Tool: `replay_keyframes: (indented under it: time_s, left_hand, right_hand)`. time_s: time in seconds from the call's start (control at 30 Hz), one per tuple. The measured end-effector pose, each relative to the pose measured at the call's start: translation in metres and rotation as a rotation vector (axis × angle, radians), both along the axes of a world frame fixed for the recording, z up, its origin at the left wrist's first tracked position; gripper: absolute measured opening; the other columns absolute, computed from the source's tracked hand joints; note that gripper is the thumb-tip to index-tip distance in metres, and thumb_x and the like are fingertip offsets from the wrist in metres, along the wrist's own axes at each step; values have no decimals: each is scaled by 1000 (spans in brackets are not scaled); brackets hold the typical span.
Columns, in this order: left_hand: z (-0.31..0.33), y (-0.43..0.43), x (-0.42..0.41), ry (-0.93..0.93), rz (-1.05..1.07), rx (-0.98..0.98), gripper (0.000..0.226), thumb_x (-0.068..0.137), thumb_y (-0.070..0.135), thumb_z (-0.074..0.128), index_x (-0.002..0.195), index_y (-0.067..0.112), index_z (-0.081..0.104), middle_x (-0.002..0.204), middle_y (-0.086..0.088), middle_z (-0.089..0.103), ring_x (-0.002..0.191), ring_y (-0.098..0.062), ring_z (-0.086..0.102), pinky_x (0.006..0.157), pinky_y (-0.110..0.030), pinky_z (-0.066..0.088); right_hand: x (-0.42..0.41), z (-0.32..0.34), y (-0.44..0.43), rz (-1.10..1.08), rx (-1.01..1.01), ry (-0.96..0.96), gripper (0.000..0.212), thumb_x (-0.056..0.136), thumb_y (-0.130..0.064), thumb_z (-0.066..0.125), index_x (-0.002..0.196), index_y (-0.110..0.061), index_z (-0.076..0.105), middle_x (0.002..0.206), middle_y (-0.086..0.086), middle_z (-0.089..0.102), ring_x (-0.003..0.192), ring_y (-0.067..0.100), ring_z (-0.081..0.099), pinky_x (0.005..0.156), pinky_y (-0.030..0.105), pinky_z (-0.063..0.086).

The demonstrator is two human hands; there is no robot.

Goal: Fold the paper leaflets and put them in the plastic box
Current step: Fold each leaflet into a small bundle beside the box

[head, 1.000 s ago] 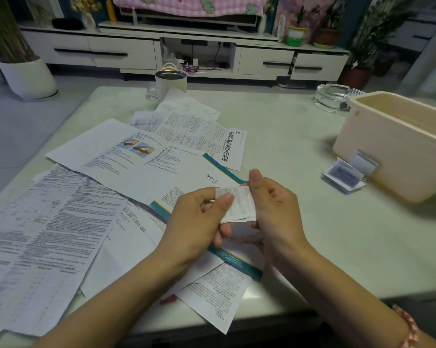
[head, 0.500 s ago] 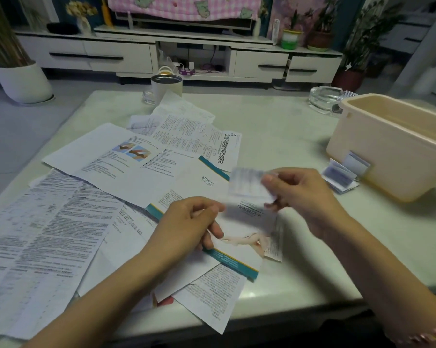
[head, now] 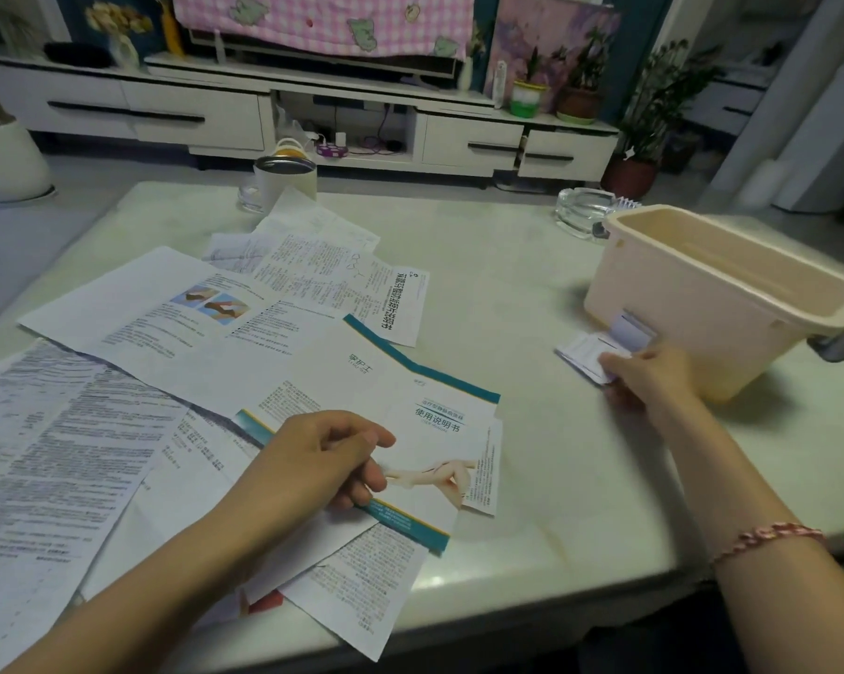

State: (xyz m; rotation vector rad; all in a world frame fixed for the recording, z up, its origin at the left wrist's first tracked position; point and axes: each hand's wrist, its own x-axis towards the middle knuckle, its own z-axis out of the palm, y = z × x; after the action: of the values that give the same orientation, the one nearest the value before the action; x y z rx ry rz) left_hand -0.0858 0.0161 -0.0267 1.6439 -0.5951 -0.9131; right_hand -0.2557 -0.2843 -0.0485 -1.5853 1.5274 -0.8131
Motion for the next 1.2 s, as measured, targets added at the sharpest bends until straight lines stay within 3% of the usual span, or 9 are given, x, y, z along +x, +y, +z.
replay_keyframes:
  time_s: [0.07,0.2,0.3,0.37,0.63,0.83,0.97,1.1,1.2]
  left_hand:
    - [0,0,-1,23,8,7,24,94,1,45,84,6,67,50,-3,60,41,-10,51,39,-17,40]
    - [1,2,-1,24,23,-1,24,94,0,46,84,5,67,51,-5,60,42,-12,50,38,-17,40]
    - [5,3,-2,-17,36,-67,24,93,-1,47,83,7,68,51,-4,60,44,-11,52,42,-17,43]
    - [9,5,-4,-88,42,-121,25,91,-1,49,81,10,69,53,-3,61,47,-10,54,46,-16,44]
    - [-1,13,11,-889,0,-134,18,87,37,45,86,34,62,82,22,62,81,2,52,63,-15,42]
    - [-11,16,37,-1162,-169,34,63,74,61,39,115,19,61,122,1,59,115,-8,42,95,-27,35]
    - [-10,17,48,-1062,-351,383,144,18,103,15,145,35,19,156,8,2,145,-15,-6,116,-39,0]
    - [-11,16,53,-1027,-426,551,161,0,100,10,146,36,-9,154,2,-24,141,-17,-24,113,-43,-14]
    - [-15,18,54,-1024,-441,552,161,0,100,14,145,37,-14,154,2,-27,141,-15,-25,113,-41,-14]
  right_hand:
    - [4,-2,4,-5,-108,168,15,69,-12,70,73,-8,56,44,-3,52,47,23,46,48,27,35]
    - [9,-7,5,-109,-182,310,48,74,-33,72,108,-5,53,98,7,62,87,31,60,65,29,35]
    - [12,-6,3,-93,-226,222,20,79,-28,68,80,-10,61,86,12,66,77,32,59,62,30,38]
    - [11,-1,3,-104,-240,88,24,80,-21,66,61,-16,53,74,12,62,74,34,61,67,35,47]
    - [10,28,13,-145,-379,-133,20,79,-15,65,63,-10,55,56,1,47,64,17,42,65,25,33]
    - [29,45,54,50,-452,-180,20,81,-14,64,68,-20,50,59,-5,47,52,4,47,59,21,40]
    - [51,40,100,532,-419,72,18,82,-19,67,70,-20,54,62,-2,57,57,13,52,60,30,45]
    - [63,37,119,747,-408,251,5,86,-21,63,88,-18,61,83,-1,65,73,12,57,66,19,42]
    - [70,31,122,805,-317,391,29,88,-28,60,115,-16,56,105,0,59,95,15,56,81,22,41]
